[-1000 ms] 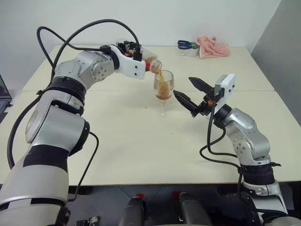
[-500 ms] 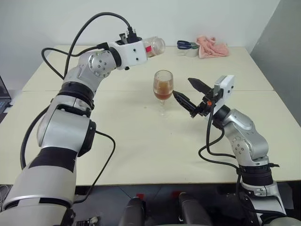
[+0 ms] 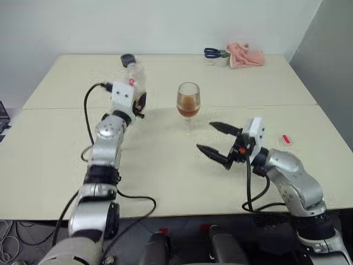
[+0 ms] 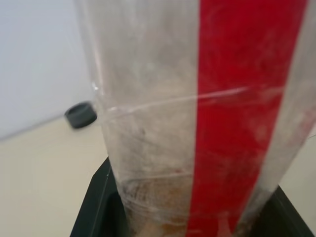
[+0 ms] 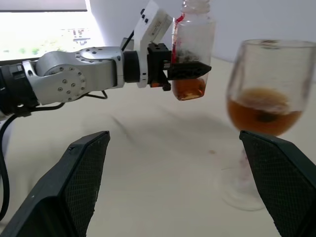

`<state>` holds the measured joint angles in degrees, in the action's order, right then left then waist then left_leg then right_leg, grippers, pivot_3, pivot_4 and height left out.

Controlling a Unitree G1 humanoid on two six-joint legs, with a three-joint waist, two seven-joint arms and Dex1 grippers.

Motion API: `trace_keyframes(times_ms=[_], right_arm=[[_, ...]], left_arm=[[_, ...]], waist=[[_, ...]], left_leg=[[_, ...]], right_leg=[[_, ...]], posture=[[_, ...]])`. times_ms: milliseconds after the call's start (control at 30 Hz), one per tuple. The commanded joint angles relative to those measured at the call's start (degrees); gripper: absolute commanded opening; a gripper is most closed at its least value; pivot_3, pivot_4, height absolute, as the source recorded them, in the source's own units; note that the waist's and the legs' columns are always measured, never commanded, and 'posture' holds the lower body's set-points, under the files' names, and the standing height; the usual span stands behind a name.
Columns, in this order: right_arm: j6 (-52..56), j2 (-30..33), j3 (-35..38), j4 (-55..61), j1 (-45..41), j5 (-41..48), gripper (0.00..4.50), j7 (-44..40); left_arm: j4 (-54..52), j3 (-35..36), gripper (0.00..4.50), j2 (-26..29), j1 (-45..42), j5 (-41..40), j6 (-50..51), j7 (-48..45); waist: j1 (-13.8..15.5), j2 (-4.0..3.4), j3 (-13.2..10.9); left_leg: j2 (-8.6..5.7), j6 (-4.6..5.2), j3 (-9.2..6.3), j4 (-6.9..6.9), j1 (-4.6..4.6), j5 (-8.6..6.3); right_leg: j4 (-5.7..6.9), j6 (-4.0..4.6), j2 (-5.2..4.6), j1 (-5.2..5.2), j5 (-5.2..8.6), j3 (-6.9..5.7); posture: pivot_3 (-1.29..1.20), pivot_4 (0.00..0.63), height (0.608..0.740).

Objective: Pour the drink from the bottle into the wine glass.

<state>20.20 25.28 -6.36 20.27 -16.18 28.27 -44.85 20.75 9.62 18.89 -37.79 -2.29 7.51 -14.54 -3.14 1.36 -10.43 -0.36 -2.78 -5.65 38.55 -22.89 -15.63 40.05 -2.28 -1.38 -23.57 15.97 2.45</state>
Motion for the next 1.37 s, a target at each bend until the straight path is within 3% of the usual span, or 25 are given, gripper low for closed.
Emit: trace_keyframes(times_ms=[33, 233, 467, 733, 867, 1000, 1167, 1300, 1367], right_arm=[[-1.28, -0.15, -1.08, 2.57, 0.86, 0.5, 4.5, -1.95], [-3.22, -1.05, -3.63, 1.74, 2.7, -1.01, 4.5, -3.62], [-2.47, -3.35, -3.33, 1.07, 1.97, -1.32, 4.5, -1.53], [-1.31, -3.46, -2.7, 1.2, 2.57, -0.92, 4.5, 0.34], [-1.28, -3.33, -2.97, 1.56, 3.97, -1.44, 4.5, 1.03], [-0.58, -3.02, -2.39, 2.58, 6.36, -1.36, 4.5, 2.5], [0.32, -2.07, -0.45, 5.65, 12.51, -1.82, 4.5, 5.93], [1.02, -2.67, 2.47, 8.22, 19.72, -4.4, 4.5, 12.87], [2.75, -4.6, 4.3, 8.86, 21.05, -7.74, 4.5, 20.3]], left_arm=[[-8.96, 3.68, 1.69, -1.01, 3.13, -3.56, 3.62, 3.23], [-10.0, 6.34, 1.69, -1.83, 10.02, -6.2, 3.3, 4.42], [-1.62, 7.79, 1.69, -3.06, 12.08, -9.92, -5.74, -0.16], [3.37, 6.97, 4.36, -2.18, 10.37, -9.95, -8.36, -0.79], [2.7, 5.92, 4.46, -1.85, 11.44, -9.17, -7.33, -0.45], [-2.92, 5.09, 4.46, -2.46, 15.48, -9.34, -4.62, 0.51], [-20.96, 4.84, 4.46, -4.31, 28.76, -10.85, 3.12, 3.32], [-37.06, 5.48, 4.46, -6.3, 41.76, -11.23, 10.4, 6.97], [-44.16, 4.73, 4.46, -6.83, 46.87, -9.77, 14.16, 9.08]], waist=[[0.2, 0.0, 0.0], [0.47, 0.01, 0.01], [1.32, 0.02, 0.02], [1.27, 0.02, 0.03], [1.29, 0.02, 0.03], [1.23, 0.02, 0.04], [1.19, 0.01, 0.04], [1.31, 0.03, 0.07], [1.32, 0.03, 0.08]], left_leg=[[-0.01, 0.0, -0.02, 0.05, 0.09, 0.0], [-0.02, 0.0, -0.03, 0.05, 0.24, -0.01], [-0.05, -0.02, -0.01, 0.06, 0.23, -0.02], [-0.05, -0.01, 0.01, 0.05, 0.26, -0.02], [-0.05, -0.01, 0.01, 0.05, 0.25, -0.02], [-0.04, -0.01, 0.01, 0.03, 0.27, -0.02], [0.05, -0.01, 0.02, -0.13, 0.34, -0.02], [0.15, -0.01, 0.03, -0.27, 0.42, -0.03], [0.12, -0.01, 0.05, -0.38, 0.46, -0.02]], right_leg=[[0.0, 0.0, 0.01, 0.11, 0.0, -0.01], [-0.07, 0.0, 0.01, 0.31, 0.0, -0.05], [-0.11, 0.0, -0.02, 0.31, 0.0, -0.05], [-0.11, 0.0, -0.01, 0.33, 0.0, -0.05], [-0.11, 0.0, -0.01, 0.33, 0.0, -0.06], [-0.11, 0.0, -0.01, 0.34, 0.0, -0.01], [-0.14, 0.0, -0.04, 0.35, 0.0, 0.05], [-0.21, 0.0, -0.11, 0.4, 0.01, 0.07], [-0.26, -0.01, -0.15, 0.43, 0.02, 0.07]], posture=[[0.0, 0.15, 0.74], [0.0, 0.15, 0.74], [0.0, 0.15, 0.74], [0.0, 0.15, 0.74], [0.0, 0.15, 0.74], [0.0, 0.15, 0.74], [0.0, 0.15, 0.74], [0.0, 0.15, 0.74], [0.0, 0.15, 0.74]])
